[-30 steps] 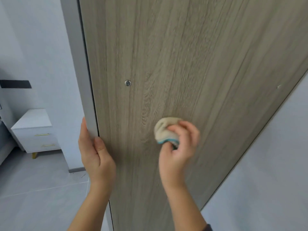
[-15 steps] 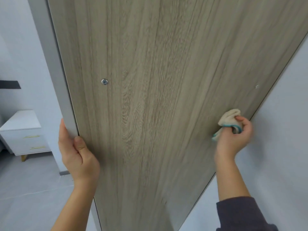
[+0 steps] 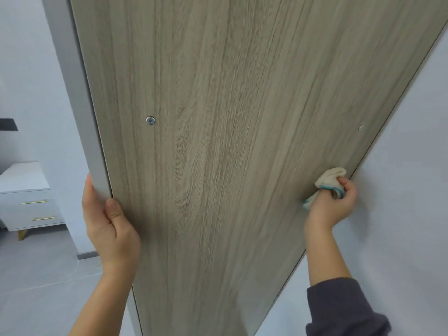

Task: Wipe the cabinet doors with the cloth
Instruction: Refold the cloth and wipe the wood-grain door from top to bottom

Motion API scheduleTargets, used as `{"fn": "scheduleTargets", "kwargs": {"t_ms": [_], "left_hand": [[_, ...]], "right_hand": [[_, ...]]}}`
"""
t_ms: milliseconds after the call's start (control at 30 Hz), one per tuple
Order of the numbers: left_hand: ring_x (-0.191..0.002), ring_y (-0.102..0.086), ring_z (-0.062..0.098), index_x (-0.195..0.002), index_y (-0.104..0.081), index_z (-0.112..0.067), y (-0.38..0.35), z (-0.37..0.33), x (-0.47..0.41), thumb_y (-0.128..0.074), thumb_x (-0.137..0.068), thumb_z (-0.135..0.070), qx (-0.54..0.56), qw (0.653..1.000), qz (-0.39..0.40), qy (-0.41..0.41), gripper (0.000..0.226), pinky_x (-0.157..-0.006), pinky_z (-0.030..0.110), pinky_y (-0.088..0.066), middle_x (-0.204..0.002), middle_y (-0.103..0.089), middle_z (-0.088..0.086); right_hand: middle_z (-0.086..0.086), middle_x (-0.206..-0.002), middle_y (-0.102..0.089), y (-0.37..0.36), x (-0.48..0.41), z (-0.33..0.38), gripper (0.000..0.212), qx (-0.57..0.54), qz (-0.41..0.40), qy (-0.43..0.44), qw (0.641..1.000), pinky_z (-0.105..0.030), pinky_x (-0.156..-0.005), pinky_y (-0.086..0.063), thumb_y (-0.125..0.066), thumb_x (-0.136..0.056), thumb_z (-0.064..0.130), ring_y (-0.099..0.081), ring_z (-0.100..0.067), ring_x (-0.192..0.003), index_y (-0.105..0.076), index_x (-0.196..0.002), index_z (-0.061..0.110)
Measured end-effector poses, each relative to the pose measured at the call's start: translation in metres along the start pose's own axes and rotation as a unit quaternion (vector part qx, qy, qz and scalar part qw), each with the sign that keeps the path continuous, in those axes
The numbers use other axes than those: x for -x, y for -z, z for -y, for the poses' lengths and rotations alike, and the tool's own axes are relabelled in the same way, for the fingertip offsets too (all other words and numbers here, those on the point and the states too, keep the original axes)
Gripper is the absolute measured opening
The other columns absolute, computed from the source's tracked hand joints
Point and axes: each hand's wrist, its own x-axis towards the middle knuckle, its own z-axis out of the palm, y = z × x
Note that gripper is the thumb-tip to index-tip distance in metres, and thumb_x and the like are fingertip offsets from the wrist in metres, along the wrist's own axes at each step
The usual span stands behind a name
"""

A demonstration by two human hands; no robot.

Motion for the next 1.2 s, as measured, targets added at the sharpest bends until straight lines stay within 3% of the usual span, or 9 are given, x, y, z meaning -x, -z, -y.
{"fn": "scheduleTargets", "kwargs": {"t_ms": [67, 167, 267, 367, 467, 600, 767, 1000, 1200], "left_hand": [[-0.134, -0.044, 0.021, -0.136, -0.027, -0.06, 0.002, -0.002, -0.001, -0.03, -0.101, -0.027, 0.014, 1.0, 0.015, 0.004, 0.049, -0.111, 0.043, -0.035, -0.147, -0.046, 0.002], [-0.135, -0.04, 0.001, -0.14, -0.028, -0.045, 0.005, -0.008, 0.0, -0.031, -0.104, -0.006, 0.061, 0.996, 0.063, -0.002, 0.053, -0.111, 0.021, -0.032, -0.144, -0.042, -0.022], [-0.131, -0.038, -0.011, -0.141, -0.03, -0.03, 0.014, -0.01, -0.003, -0.032, -0.104, 0.001, 0.102, 0.989, 0.107, 0.025, 0.048, -0.104, 0.007, -0.03, -0.141, -0.043, -0.028], [-0.134, -0.042, 0.003, -0.14, -0.036, -0.021, 0.027, -0.004, -0.015, -0.039, -0.102, -0.006, 0.126, 0.979, 0.155, 0.031, 0.042, -0.105, 0.017, -0.038, -0.149, -0.043, -0.004], [-0.138, -0.04, 0.01, -0.134, -0.042, -0.028, 0.038, 0.003, -0.027, -0.048, -0.096, -0.02, 0.104, 0.975, 0.193, 0.021, 0.039, -0.112, 0.038, -0.036, -0.146, -0.045, -0.011], [-0.139, -0.038, 0.013, -0.134, -0.041, -0.038, 0.053, 0.006, -0.037, -0.052, -0.096, -0.015, 0.079, 0.969, 0.233, 0.01, 0.046, -0.113, 0.047, -0.034, -0.144, -0.046, -0.013], [-0.137, -0.04, 0.01, -0.14, -0.04, -0.041, 0.058, 0.008, -0.035, -0.049, -0.097, -0.018, 0.075, 0.967, 0.244, 0.003, 0.05, -0.113, 0.035, -0.035, -0.141, -0.046, -0.017], [-0.139, -0.038, 0.014, -0.149, -0.036, -0.03, 0.053, 0.034, 0.001, -0.043, -0.101, -0.003, 0.081, 0.969, 0.225, 0.065, 0.055, -0.114, 0.047, -0.034, -0.145, -0.042, -0.004], [-0.139, -0.033, 0.005, -0.153, -0.029, -0.021, 0.04, 0.043, 0.02, -0.034, -0.1, -0.017, 0.049, 0.979, 0.187, 0.059, 0.053, -0.112, 0.015, -0.026, -0.147, -0.04, 0.001]], "right_hand": [[-0.005, -0.113, -0.058, -0.005, 0.033, 0.002, 0.044, -0.012, 0.013, 0.015, 1.0, -0.031, -0.096, -0.049, -0.051, -0.072, -0.01, -0.06, -0.016, -0.102, -0.058, -0.101, 0.023], [-0.015, -0.115, -0.055, -0.015, 0.085, 0.005, 0.049, -0.024, 0.032, 0.053, 0.998, -0.04, -0.098, -0.048, -0.051, -0.07, -0.012, -0.059, -0.025, -0.107, -0.057, -0.099, 0.028], [-0.018, -0.113, -0.052, -0.026, 0.146, 0.018, 0.048, -0.032, 0.076, 0.098, 0.992, -0.033, -0.096, -0.047, -0.05, -0.066, -0.017, -0.056, -0.03, -0.106, -0.06, -0.101, 0.013], [-0.018, -0.112, -0.048, -0.036, 0.209, 0.034, 0.048, -0.037, 0.151, 0.163, 0.974, -0.029, -0.095, -0.043, -0.047, -0.059, -0.021, -0.053, -0.03, -0.105, -0.062, -0.099, 0.0], [-0.011, -0.115, -0.048, -0.04, 0.259, 0.04, 0.049, -0.015, 0.226, 0.22, 0.949, -0.032, -0.092, -0.044, -0.052, -0.061, -0.023, -0.051, -0.031, -0.105, -0.065, -0.1, 0.004], [-0.005, -0.117, -0.047, -0.037, 0.303, 0.045, 0.039, 0.002, 0.284, 0.271, 0.92, -0.024, -0.09, -0.044, -0.059, -0.074, -0.014, -0.051, -0.029, -0.105, -0.067, -0.104, 0.01], [-0.004, -0.123, -0.044, -0.03, 0.31, 0.037, 0.038, 0.014, 0.31, 0.305, 0.9, -0.04, -0.086, -0.051, -0.06, -0.081, -0.004, -0.053, -0.031, -0.109, -0.066, -0.112, 0.016], [-0.001, -0.12, -0.048, -0.011, 0.311, 0.018, 0.031, 0.084, 0.321, 0.336, 0.881, -0.03, -0.085, -0.05, -0.068, -0.082, 0.003, -0.051, -0.019, -0.105, -0.073, -0.109, 0.018], [-0.004, -0.12, -0.048, -0.004, 0.287, 0.007, 0.032, 0.099, 0.329, 0.353, 0.87, -0.031, -0.085, -0.051, -0.064, -0.078, -0.006, -0.053, -0.023, -0.106, -0.072, -0.102, 0.013]]}}
